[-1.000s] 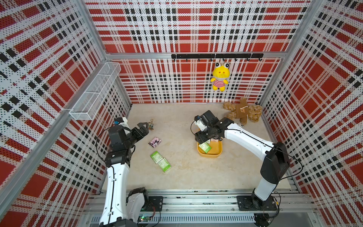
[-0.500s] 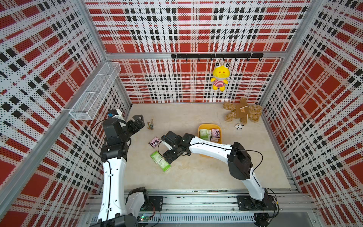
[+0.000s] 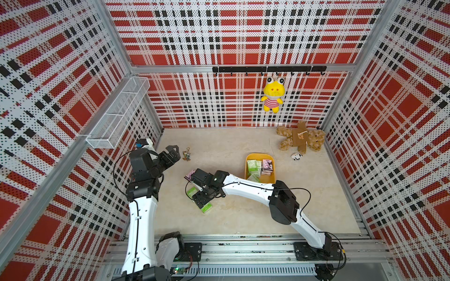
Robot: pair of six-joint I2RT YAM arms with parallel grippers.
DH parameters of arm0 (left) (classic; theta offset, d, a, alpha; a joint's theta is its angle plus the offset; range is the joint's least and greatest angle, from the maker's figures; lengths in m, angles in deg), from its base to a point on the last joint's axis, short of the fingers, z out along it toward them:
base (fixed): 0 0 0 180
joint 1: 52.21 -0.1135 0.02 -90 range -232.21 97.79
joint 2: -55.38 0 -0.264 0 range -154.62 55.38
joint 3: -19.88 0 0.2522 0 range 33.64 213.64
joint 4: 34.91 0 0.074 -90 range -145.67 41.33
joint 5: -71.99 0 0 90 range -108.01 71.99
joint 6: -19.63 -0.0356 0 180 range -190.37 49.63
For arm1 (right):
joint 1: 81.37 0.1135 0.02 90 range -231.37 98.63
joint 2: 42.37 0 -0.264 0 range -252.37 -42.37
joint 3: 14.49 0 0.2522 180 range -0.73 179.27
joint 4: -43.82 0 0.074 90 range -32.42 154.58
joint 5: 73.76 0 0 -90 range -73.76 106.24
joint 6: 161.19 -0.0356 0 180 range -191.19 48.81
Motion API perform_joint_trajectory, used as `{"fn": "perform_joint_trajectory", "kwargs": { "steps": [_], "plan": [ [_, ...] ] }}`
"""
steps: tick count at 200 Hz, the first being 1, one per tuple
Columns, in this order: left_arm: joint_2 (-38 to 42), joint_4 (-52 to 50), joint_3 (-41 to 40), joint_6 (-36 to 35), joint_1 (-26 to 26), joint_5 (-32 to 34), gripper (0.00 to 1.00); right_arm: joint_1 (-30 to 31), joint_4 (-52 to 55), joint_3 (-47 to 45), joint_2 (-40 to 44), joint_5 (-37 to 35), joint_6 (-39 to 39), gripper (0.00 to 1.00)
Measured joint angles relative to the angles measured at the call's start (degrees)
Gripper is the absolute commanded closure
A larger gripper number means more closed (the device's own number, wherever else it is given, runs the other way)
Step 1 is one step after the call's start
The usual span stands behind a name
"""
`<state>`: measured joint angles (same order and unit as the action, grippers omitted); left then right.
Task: Put the pocket tissues into the storage box
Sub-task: Pick up the pocket tissues from the center of the board.
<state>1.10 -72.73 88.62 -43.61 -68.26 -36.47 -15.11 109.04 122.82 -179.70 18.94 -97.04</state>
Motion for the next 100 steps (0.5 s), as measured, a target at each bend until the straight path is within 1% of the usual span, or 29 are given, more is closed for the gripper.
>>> {"fn": "perform_joint_trajectory", "kwargs": {
  "steps": [31, 69, 100],
  "plan": [
    [0.50, 0.04, -0.79, 0.09, -0.02, -0.61, 0.01, 0.02, 2.75, 2.78, -3.39, -0.57, -0.20, 0.13],
    [0.66, 0.26, -2.03, 0.20, -0.02, -0.83, 0.01, 0.11, 4.81, 3.96, -3.78, -0.57, -0.17, 0.13],
    [0.68, 0.39, -2.32, 0.22, -0.02, -0.87, 0.01, 0.81, 6.16, 7.91, -5.38, -0.55, 0.31, 0.14]
  ]
}}
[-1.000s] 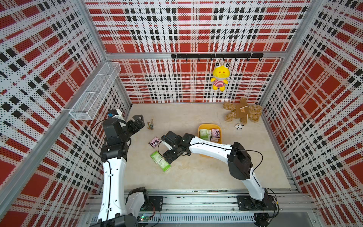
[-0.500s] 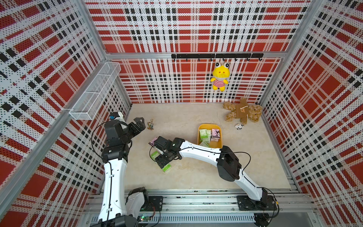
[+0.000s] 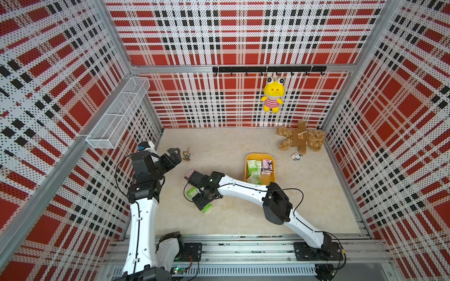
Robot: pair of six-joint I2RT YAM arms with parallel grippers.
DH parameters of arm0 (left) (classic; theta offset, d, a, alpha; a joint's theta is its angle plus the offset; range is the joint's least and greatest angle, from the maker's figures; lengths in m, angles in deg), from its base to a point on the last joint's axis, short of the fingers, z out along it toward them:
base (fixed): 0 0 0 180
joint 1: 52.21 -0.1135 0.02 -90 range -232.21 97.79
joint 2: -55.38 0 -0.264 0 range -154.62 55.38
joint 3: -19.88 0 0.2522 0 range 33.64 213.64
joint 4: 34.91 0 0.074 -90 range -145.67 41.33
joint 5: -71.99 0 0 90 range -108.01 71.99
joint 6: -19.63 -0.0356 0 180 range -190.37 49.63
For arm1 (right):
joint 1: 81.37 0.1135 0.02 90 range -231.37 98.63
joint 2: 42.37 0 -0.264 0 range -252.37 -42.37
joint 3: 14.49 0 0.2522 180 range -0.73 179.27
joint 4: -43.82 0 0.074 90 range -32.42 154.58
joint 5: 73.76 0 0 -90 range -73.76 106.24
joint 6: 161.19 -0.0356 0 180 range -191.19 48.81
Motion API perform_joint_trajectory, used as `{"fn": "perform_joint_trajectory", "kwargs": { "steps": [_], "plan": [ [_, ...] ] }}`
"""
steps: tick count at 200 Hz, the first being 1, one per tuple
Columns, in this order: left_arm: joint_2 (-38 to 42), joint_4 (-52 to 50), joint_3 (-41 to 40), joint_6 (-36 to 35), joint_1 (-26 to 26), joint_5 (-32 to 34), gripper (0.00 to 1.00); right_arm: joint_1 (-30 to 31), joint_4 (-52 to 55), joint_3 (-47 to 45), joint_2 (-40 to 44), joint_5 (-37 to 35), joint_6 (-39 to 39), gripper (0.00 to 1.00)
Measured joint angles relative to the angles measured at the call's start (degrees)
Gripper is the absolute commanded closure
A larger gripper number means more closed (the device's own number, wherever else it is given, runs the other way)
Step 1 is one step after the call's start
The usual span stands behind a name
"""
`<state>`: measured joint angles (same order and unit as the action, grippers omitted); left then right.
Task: Put the pocket tissues into the storage box
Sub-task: Pick up the pocket tissues from the center of the board.
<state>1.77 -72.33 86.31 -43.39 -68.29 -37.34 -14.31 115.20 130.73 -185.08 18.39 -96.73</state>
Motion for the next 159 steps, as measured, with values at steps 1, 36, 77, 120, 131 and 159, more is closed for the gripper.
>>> {"fn": "perform_joint_trajectory", "kwargs": {
  "steps": [1, 36, 77, 120, 131, 159],
  "plan": [
    [0.00, 0.00, 0.00, 0.00, 0.00, 0.00, 0.01, 0.04, 0.00, 0.15, -0.09, -0.02, 0.04, 0.14],
    [0.04, 0.02, -0.02, 0.00, 0.00, -0.17, 0.01, 1.18, 0.96, 2.05, -1.64, 0.15, 0.35, 0.14],
    [0.11, 0.02, -0.02, -0.02, 0.02, -0.17, 0.01, 1.55, 3.21, 4.68, -3.80, 0.11, 0.31, 0.15],
    [0.11, 0.04, -0.02, -0.04, 0.04, -0.15, 0.01, 1.53, 5.68, 7.39, -5.90, -1.18, -0.33, 0.23],
    [0.11, 0.04, -0.02, -0.04, 0.04, -0.15, 0.01, 1.46, 6.14, 7.48, -5.90, -1.57, -0.52, 0.27],
    [0.11, 0.04, -0.02, -0.04, 0.04, -0.15, 0.01, 1.44, 6.69, 7.78, -5.90, -1.95, -0.92, 0.41]
  ]
}}
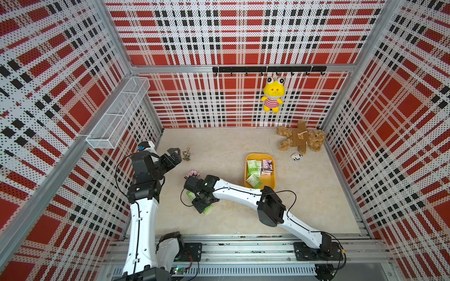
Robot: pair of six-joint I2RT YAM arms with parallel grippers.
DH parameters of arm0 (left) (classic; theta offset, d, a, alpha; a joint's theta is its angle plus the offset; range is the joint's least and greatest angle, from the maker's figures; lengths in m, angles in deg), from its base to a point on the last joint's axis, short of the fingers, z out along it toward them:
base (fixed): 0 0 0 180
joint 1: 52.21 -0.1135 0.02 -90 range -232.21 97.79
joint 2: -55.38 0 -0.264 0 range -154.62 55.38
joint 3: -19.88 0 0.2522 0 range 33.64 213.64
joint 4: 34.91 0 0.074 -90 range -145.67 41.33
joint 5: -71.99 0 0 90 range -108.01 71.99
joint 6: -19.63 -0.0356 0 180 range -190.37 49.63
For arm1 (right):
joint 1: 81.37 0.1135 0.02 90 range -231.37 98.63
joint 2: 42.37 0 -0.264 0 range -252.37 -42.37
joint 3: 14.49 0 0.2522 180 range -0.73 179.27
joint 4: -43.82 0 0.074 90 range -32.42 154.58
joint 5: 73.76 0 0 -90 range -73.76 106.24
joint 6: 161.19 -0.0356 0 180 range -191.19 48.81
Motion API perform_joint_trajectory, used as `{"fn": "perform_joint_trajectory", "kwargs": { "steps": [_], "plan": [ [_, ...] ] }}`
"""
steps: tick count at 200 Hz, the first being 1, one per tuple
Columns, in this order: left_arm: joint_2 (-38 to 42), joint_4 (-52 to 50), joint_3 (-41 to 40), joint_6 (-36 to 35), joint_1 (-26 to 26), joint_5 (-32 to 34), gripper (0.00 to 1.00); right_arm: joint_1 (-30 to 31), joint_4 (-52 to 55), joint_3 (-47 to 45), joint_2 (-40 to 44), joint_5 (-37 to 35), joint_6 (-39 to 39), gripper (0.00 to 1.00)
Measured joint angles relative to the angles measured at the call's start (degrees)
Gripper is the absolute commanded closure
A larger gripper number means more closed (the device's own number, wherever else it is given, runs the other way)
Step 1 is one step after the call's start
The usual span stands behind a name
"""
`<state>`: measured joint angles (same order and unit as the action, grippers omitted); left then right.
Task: Put the pocket tissues into the storage box
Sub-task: Pick up the pocket tissues from the center of the board, then place the pocket tissues in the storage box.
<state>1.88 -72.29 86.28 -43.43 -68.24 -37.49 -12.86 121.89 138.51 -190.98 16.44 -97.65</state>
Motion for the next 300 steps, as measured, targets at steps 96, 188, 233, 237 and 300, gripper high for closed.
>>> {"fn": "perform_joint_trajectory", "kwargs": {
  "steps": [96, 188, 233, 237, 300],
  "plan": [
    [0.31, -0.02, 0.00, -0.04, 0.39, 0.00, 0.01, -1.57, -9.60, -16.41, 8.70, 3.28, -0.63, 0.49],
    [0.50, 0.17, -0.13, 0.28, 1.01, -0.68, 0.01, -11.93, -20.22, -41.38, 35.26, 2.84, 2.95, 0.49],
    [1.42, 1.29, -2.19, 1.38, 1.03, -1.49, 0.01, -20.13, -20.33, -48.26, 44.89, -0.44, 6.60, 0.49],
    [1.42, 1.33, -2.21, 1.42, 1.03, -1.53, 0.01, -20.96, -20.20, -48.76, 45.51, -0.74, 6.99, 0.49],
    [2.23, 2.05, -2.86, 1.97, 1.03, -1.95, 0.01, -29.20, -17.75, -55.45, 49.18, -6.54, 13.86, 0.50]
  ]
}}
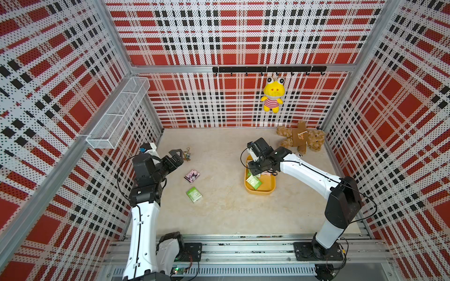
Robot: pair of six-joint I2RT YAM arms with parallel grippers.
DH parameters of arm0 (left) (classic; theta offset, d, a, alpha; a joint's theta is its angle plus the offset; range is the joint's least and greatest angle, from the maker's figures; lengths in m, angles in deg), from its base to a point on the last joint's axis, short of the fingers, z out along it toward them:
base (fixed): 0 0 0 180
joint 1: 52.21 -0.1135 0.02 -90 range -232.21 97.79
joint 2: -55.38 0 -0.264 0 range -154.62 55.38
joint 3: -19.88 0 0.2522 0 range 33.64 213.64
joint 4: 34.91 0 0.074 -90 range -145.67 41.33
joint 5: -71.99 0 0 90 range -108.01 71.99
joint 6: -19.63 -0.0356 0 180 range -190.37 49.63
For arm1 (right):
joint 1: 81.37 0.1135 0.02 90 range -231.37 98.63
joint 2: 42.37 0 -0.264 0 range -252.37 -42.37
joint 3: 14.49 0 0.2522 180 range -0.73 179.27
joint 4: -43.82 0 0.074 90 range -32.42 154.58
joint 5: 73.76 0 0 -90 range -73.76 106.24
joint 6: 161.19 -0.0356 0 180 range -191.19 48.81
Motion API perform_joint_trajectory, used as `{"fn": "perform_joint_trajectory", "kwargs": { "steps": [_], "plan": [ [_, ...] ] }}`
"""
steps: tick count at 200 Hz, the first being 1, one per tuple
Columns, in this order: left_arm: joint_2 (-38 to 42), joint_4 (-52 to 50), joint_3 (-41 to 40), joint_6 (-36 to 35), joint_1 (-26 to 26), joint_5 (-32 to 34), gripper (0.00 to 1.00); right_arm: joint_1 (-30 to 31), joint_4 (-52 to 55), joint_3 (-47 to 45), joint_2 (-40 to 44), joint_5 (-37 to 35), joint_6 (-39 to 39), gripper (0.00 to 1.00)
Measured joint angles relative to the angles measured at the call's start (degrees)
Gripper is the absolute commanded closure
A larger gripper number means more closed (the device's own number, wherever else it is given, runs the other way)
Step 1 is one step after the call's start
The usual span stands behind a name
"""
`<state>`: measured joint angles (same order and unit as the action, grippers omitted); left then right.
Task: Put the pocket tissues into the storage box
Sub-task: Place the pocket tissues in the storage box.
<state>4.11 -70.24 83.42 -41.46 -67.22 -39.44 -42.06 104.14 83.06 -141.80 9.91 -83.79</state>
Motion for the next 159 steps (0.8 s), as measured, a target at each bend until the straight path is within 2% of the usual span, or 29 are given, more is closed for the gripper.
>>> {"fn": "perform_joint_trajectory", "kwargs": {
  "steps": [76, 159],
  "plan": [
    [-0.94, 0.11, -0.07, 0.28, 0.00, -0.33, 0.01, -0.46, 1.07, -1.36, -6.40, -2.93, 5.11, 0.50],
    [-1.11, 0.11, -0.07, 0.26, 0.00, 0.26, 0.01, 1.42, -1.62, -4.50, -6.69, -1.27, 9.88, 0.48]
  ]
}}
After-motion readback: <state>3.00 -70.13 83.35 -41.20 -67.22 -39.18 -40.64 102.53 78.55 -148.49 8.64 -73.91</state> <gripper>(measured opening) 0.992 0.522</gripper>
